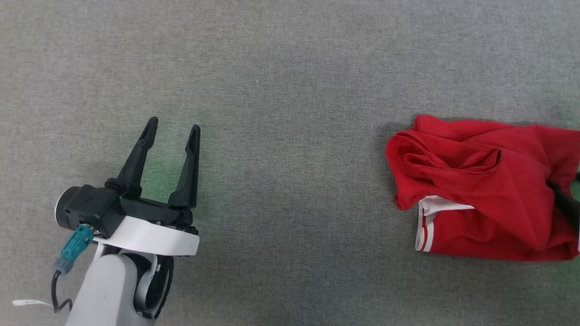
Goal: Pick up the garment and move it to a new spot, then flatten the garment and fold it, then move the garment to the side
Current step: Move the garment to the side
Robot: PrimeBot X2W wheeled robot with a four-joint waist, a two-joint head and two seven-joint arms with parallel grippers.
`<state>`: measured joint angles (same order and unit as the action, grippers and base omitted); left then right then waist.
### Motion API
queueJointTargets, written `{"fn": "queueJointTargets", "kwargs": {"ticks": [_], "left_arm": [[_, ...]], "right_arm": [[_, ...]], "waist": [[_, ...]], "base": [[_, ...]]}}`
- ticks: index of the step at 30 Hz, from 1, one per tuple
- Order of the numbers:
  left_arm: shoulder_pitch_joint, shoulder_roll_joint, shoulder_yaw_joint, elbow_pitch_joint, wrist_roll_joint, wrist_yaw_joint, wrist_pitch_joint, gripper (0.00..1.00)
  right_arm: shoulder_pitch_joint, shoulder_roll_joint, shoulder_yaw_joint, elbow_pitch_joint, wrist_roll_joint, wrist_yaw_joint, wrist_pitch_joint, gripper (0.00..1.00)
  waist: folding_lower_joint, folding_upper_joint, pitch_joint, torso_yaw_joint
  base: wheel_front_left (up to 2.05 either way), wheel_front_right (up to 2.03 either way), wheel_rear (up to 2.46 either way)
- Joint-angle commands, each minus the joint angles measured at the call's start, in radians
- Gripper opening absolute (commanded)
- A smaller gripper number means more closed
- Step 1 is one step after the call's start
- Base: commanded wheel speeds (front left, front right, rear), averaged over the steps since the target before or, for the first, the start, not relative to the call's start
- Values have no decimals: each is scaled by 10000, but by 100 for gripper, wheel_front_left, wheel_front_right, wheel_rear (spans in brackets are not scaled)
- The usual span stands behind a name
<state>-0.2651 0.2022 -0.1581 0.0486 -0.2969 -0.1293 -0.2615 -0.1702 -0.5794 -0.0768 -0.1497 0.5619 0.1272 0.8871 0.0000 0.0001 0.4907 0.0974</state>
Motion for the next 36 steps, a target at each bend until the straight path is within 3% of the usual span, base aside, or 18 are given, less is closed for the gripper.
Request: {"fn": "queueJointTargets", "kwargs": {"ticks": [1, 2, 3, 15, 21, 28, 36], "left_arm": [[-185, 117, -39, 59, -51, -18, -45, 100], [-223, 139, -47, 87, -53, -18, -45, 100], [-247, 153, -70, 114, -47, -18, -45, 100], [-528, 745, -339, 66, 16, -18, -45, 100], [-1246, 1241, -730, -218, 62, -18, -45, 100], [-2763, 1801, -1499, -461, 45, -18, -45, 100], [-4670, 2135, -2250, -727, 57, -18, -45, 100]], "right_arm": [[102, 446, 495, 236, -65, 61, 16, 33], [54, 445, 516, 226, -78, 61, -2, 3], [48, 415, 531, 242, -72, 57, -23, 0], [-409, 586, -192, 432, 52, 5, -1295, 0], [-799, 494, -1459, 847, 191, 11, -2351, 0], [-1843, 46, -2839, 2380, -116, 25, -3588, 0], [-3604, -521, -3144, 4634, -1202, 31, -5005, 0]], "waist": [[0, -1, 51, -63], [0, -1, 69, -109], [0, -1, 77, -152], [0, -1, 200, -1237], [0, -1, 669, -2104], [0, -1, 1566, -2842], [0, -1, 2551, -3069]], "base": [[0, 0, 0], [0, 0, 0], [0, 0, 0], [0, 0, 0], [0, 0, 0], [0, 0, 0], [0, 0, 0]]}}
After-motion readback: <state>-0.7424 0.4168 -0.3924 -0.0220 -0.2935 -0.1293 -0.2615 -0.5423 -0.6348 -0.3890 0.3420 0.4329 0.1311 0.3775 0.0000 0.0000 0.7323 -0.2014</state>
